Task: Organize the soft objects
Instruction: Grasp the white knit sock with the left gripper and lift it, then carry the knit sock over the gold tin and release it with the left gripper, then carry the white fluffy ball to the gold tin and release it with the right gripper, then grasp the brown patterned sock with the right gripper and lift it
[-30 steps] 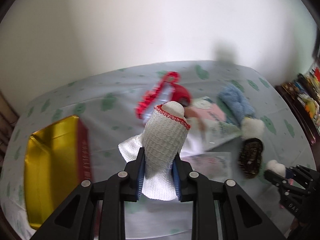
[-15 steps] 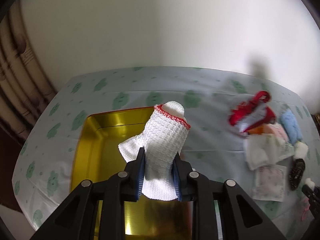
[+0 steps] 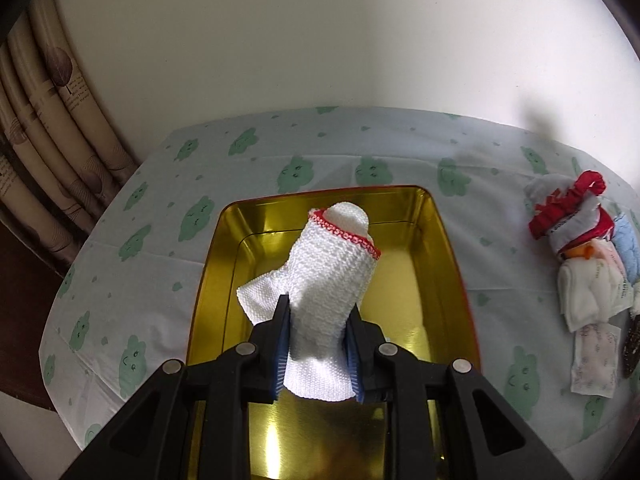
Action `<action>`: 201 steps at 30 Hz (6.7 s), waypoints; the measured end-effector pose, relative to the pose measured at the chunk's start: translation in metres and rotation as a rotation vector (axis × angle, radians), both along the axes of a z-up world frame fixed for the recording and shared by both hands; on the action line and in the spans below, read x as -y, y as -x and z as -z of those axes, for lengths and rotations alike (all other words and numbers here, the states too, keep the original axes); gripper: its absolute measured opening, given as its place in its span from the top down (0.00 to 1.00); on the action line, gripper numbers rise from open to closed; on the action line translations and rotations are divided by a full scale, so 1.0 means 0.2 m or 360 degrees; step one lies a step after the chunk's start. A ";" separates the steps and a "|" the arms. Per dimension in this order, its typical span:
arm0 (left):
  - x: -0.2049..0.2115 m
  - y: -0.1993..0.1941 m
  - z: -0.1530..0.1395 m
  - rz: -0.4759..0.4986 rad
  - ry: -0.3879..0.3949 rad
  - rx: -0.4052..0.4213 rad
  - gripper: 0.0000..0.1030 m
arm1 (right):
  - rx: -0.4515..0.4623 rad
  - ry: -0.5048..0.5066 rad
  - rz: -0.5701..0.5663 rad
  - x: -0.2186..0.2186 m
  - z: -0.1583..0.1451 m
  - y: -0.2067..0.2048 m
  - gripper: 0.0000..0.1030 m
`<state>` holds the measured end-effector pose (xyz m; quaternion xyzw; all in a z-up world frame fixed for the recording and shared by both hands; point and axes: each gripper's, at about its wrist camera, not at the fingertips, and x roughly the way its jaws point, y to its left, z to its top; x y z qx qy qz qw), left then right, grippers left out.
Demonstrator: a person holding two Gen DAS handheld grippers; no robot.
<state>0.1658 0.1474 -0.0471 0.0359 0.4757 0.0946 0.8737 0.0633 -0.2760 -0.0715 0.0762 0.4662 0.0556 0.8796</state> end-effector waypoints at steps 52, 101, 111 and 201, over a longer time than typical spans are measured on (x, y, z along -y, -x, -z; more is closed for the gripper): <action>-0.21 0.29 -0.11 -0.0077 -0.0001 0.0196 0.47 | 0.0218 0.0127 -0.0004 -0.10 -0.13 0.05 0.76; -0.70 0.68 -0.02 -0.0540 0.0169 0.0292 0.47 | 0.0046 0.0306 -0.0951 -1.96 -0.03 -0.74 0.76; -0.73 0.68 -0.02 -0.0567 0.0213 0.0297 0.47 | 0.0055 0.0376 -0.0959 -2.00 0.02 -0.75 0.70; 0.71 0.42 -0.01 0.0601 0.0264 0.0089 0.47 | 0.0087 0.0138 -0.0018 -0.08 0.10 -0.16 0.75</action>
